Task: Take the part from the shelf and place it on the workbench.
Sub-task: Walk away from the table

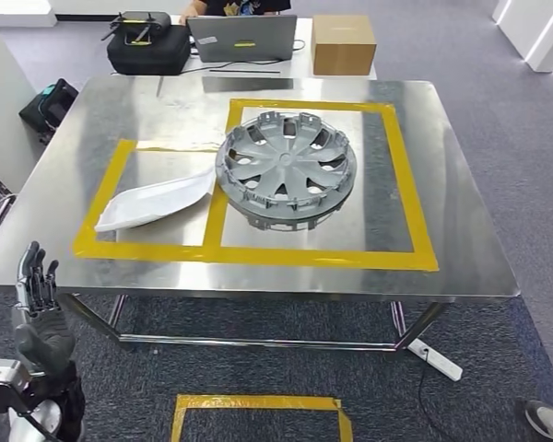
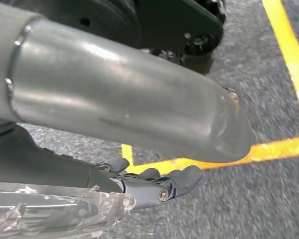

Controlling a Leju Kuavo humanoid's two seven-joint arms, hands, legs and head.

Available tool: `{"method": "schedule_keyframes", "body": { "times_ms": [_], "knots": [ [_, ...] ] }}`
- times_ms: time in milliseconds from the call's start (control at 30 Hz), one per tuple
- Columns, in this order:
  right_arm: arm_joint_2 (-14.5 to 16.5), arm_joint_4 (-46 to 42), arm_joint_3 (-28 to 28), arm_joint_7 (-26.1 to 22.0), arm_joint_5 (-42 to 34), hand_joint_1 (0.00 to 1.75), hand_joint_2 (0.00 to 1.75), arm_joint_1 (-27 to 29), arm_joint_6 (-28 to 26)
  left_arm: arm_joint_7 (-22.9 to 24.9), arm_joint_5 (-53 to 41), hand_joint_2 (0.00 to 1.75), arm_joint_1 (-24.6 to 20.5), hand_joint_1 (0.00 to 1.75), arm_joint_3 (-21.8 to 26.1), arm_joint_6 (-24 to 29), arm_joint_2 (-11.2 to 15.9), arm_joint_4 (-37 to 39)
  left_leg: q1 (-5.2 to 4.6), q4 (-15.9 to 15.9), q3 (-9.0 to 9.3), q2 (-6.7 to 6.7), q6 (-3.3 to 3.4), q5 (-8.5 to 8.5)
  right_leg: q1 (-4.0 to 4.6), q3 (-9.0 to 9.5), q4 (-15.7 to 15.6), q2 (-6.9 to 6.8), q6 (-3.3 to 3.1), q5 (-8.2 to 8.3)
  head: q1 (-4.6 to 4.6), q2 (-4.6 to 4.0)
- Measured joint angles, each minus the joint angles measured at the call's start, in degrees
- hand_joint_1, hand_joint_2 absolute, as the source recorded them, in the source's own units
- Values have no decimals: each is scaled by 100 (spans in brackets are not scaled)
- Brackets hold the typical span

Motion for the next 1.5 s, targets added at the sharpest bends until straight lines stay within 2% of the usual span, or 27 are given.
{"method": "schedule_keyframes", "body": {
  "times_ms": [67,100,267,333,400,500,567,633,667,700,733,767,833,900,933,1000,1033,1067,1167,1200,1233,1267,1333,1367,1400,1433,1500],
  "knots": [
    [0,1,2,5,17,0,0,9,9,0,-16,0,12,0,5,10,-12,14,0,2,-83,4,38,72,-4,-195,593,-5,32,-473,9,0],
    [1,2,3,8,23,0,0,10,13,0,-19,0,18,0,6,12,-14,18,-2,4,-110,5,42,92,-5,-261,813,-5,40,-614,9,0],
    [1,2,5,34,36,0,0,10,16,0,-19,0,26,0,8,14,-14,30,-9,9,-174,6,42,139,-6,-341,1182,-5,50,-766,6,0],
    [1,2,14,146,66,0,0,6,21,0,-27,0,50,0,10,32,-20,57,-21,17,-277,6,3,236,2,280,489,-4,20,-559,6,0],
    [1,2,24,245,95,0,0,0,31,0,-35,0,73,0,12,59,-30,77,-31,25,-351,5,-71,334,21,926,-413,3,-47,-295,3,0],
    [4,2,33,254,112,0,0,4,58,0,-34,0,98,0,14,82,-38,77,-32,30,-392,0,-174,394,25,852,-475,-1,-162,-245,-4,0],
    [9,1,36,217,121,0,0,3,78,-1,-34,0,116,0,19,90,-39,77,-28,257,-517,-4,-235,137,-2,766,-494,-20,-256,-153,-28,0],
    [10,-1,37,172,126,0,0,-3,90,-2,-33,0,124,0,22,94,-40,77,-12,922,-768,-2,-284,-384,-9,657,-494,-34,-309,-49,-50,0],
    [9,-2,37,159,130,0,0,-4,95,-2,-33,0,128,0,23,94,-41,77,-5,1294,-881,-2,-300,-583,-7,594,-492,-39,-315,2,-54,0],
    [9,-2,37,150,134,0,0,-2,98,-2,-32,0,133,0,23,94,-41,78,-3,1555,-933,-1,-309,-670,-5,531,-489,-42,-310,48,-54,0],
    [10,-2,37,140,139,0,0,0,102,-2,-33,0,137,0,23,94,-41,78,-1,1615,-889,-1,-312,-635,-6,472,-488,-44,-299,92,-54,0],
    [10,-1,37,131,144,0,0,1,105,-2,-33,0,140,0,23,94,-41,79,2,1448,-732,-1,-309,-504,-8,420,-486,-44,-282,135,-54,0],
    [12,-1,38,118,149,0,0,-1,109,-2,-36,0,137,0,23,94,-42,78,9,664,-182,0,-301,-210,-8,340,-481,-39,-229,212,-56,0],
    [12,-2,39,116,149,0,0,-4,110,-3,-46,0,130,0,23,94,-42,78,7,25,213,-17,-266,-109,10,286,-461,-32,-164,287,-58,0],
    [12,-2,39,120,150,0,0,-3,110,-3,-55,0,132,0,23,94,-42,78,-2,-93,268,-25,-238,-110,16,267,-456,-30,-130,327,-58,0],
    [12,-1,39,136,152,0,0,7,110,-3,-69,0,140,0,25,94,-39,79,-10,-106,198,-20,-143,-67,4,238,-454,-29,-64,388,-56,0],
    [12,0,39,149,155,0,0,15,110,-2,-74,0,141,0,28,94,-38,79,-10,-102,159,-11,-87,-28,-5,198,-411,-30,-36,331,-49,0],
    [12,0,39,162,157,0,0,24,111,-3,-76,0,141,0,31,94,-38,79,-5,-107,116,-2,-34,19,-11,134,-276,-31,-11,178,-38,0],
    [26,2,43,196,162,0,0,26,125,-3,-85,0,147,0,34,95,-40,79,-18,-104,-86,8,38,185,-14,-202,778,-33,35,-597,-12,0],
    [33,2,48,203,163,0,0,25,131,-2,-86,0,150,0,35,95,-40,79,-29,-100,-165,8,40,244,-13,-260,1100,-33,38,-727,-12,0],
    [37,2,54,208,164,0,0,27,134,-3,-86,0,150,0,35,96,-40,79,-40,-97,-236,9,39,298,-10,-225,1237,-33,32,-727,-13,0],
    [39,2,59,210,164,0,0,28,134,-3,-87,0,151,0,36,96,-40,79,-48,-95,-300,8,34,350,-6,-67,1133,-33,15,-613,-12,0],
    [40,2,66,211,164,0,0,18,134,-3,-87,0,152,0,36,96,-40,79,-57,-91,-391,6,10,440,12,524,357,-33,-41,-352,-13,0],
    [40,2,68,210,164,0,0,5,134,-2,-87,0,151,0,37,97,-40,79,-63,-88,-423,5,-12,481,26,841,-103,-30,-69,-308,-15,0],
    [41,2,70,209,165,0,0,-7,134,-3,-87,0,149,0,38,97,-40,79,-66,-86,-440,7,-40,521,42,1042,-432,-26,-92,-313,-17,0],
    [42,2,72,210,166,0,0,-17,134,-3,-88,0,148,0,38,98,-40,79,-65,-84,-451,10,-71,559,58,1139,-614,-22,-115,-349,-14,0],
    [53,4,74,214,167,0,0,-14,135,-4,-90,0,152,0,39,101,-40,79,-57,-88,-470,13,-139,628,67,1093,-652,-24,-183,-306,-8,0]
  ]
}}
